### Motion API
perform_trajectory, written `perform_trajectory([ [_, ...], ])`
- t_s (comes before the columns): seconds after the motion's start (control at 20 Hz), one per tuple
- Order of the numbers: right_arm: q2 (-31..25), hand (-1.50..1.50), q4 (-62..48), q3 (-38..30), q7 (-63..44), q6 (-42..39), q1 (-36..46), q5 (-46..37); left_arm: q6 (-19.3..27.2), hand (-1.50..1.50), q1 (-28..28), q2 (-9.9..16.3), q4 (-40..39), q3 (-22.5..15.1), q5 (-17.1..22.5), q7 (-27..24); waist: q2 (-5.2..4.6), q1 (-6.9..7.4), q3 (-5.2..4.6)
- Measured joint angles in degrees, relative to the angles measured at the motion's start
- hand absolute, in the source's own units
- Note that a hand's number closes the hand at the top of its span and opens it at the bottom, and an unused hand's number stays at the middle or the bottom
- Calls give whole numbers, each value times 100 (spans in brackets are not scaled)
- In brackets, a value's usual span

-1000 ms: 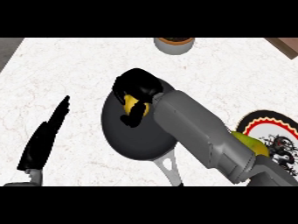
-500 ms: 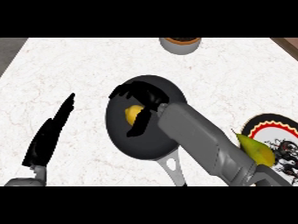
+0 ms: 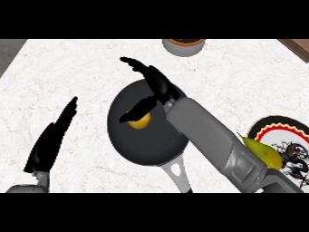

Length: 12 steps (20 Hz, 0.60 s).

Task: Pick the lemon from the plate and place it in the pan

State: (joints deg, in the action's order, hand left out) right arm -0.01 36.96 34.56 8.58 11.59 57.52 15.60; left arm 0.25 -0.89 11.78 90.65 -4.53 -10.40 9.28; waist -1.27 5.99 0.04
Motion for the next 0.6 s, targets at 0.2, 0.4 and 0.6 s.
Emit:
perform_trajectory([
  [0.2, -13, -150, -552, -577, 142, 145, 343, 343, 45, 0, 60, 24, -24, 102, 2, -64, 12, -149, -2],
  [0.4, -338, -150, -1168, -1106, 690, -192, 495, 551, 60, 0, 178, 47, 36, 155, 4, -119, 6, -213, -1],
  [0.6, -852, -150, -1649, -1384, 1340, -795, 504, 573, 17, 0, 170, 63, 64, 219, 58, -75, 5, -268, 2],
])
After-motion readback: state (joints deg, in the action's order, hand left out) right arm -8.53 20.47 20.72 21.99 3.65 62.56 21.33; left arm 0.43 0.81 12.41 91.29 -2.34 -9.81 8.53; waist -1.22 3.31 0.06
